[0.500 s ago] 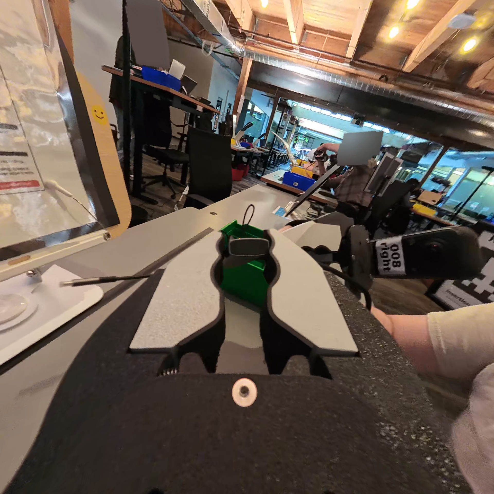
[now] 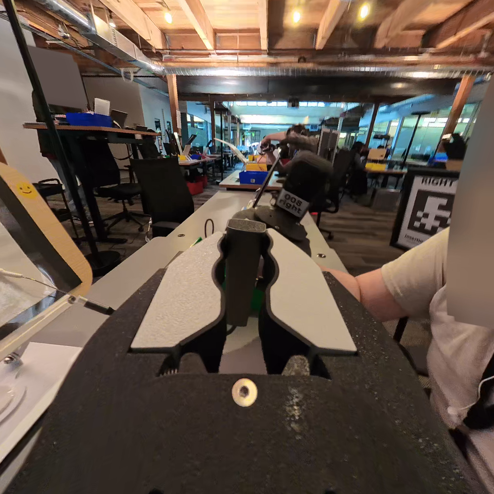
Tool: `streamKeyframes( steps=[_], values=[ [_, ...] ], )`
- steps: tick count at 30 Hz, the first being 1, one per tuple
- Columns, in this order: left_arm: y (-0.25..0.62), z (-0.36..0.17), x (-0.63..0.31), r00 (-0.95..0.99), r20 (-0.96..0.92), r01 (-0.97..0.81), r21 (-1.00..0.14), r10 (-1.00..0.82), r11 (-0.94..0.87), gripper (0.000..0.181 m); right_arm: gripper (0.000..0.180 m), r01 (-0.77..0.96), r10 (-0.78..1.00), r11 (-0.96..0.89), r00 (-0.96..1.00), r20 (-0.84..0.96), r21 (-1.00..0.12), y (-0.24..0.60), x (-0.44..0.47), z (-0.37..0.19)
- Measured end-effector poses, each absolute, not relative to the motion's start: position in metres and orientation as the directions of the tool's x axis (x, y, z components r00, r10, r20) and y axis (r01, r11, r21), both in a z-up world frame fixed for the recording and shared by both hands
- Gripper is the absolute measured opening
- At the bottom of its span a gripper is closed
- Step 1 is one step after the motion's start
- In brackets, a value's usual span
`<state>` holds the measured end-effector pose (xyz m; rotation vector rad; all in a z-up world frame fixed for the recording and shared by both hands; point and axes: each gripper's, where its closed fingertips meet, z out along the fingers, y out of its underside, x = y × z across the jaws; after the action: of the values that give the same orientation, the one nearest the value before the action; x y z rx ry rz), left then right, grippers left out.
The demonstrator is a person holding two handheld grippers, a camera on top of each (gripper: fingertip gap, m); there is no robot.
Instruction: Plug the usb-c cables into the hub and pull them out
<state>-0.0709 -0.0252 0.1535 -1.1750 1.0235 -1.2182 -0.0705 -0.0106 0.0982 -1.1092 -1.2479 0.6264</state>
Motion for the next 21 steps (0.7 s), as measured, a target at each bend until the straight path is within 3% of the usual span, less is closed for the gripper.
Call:
streamKeyframes(
  steps=[1,4,6,7,9,12,13,17,21],
  values=[
    [-0.028,0.151,-0.068,0.100,0.007,0.111,-0.994,-0.995,0.004,0.024,0.050,0.162,0.914,0.316,0.211,0.345,-0.935,-0.016,-0.076,0.095],
    [-0.036,0.147,-0.059,0.071,-0.027,0.072,-0.997,-0.997,0.032,0.024,0.050,0.149,0.970,0.164,0.153,0.186,-0.975,-0.018,-0.088,0.083],
    [-0.039,0.146,-0.056,0.057,-0.023,0.064,-0.998,-0.998,0.027,0.024,0.039,0.135,0.979,0.115,0.152,0.135,-0.984,-0.014,-0.090,0.080],
    [-0.038,0.146,-0.056,0.067,-0.024,0.069,-0.997,-0.997,0.029,0.024,0.024,0.125,0.986,0.109,0.109,0.123,-0.986,-0.018,-0.089,0.080],
    [-0.032,0.148,-0.060,0.092,0.011,0.084,-0.996,-0.996,-0.003,0.024,0.025,0.144,0.979,0.125,0.143,0.146,-0.982,-0.013,-0.084,0.083],
    [-0.024,0.162,-0.073,0.111,0.092,0.188,-0.980,-0.990,-0.070,0.051,0.024,0.225,0.915,0.219,0.292,0.280,-0.950,0.005,-0.061,0.094],
    [-0.020,0.167,-0.079,0.128,0.104,0.217,-0.973,-0.986,-0.074,0.060,0.024,0.251,0.883,0.231,0.351,0.311,-0.940,0.012,-0.049,0.100],
    [-0.007,0.170,-0.100,0.235,0.089,0.226,-0.973,-0.968,-0.035,0.058,0.024,0.332,0.668,0.224,0.633,0.392,-0.916,0.042,0.032,0.134],
    [-0.009,0.170,-0.103,0.227,0.100,0.223,-0.974,-0.969,-0.048,0.054,0.024,0.311,0.346,0.176,0.869,0.354,-0.934,0.062,0.149,0.162]
  ],
)
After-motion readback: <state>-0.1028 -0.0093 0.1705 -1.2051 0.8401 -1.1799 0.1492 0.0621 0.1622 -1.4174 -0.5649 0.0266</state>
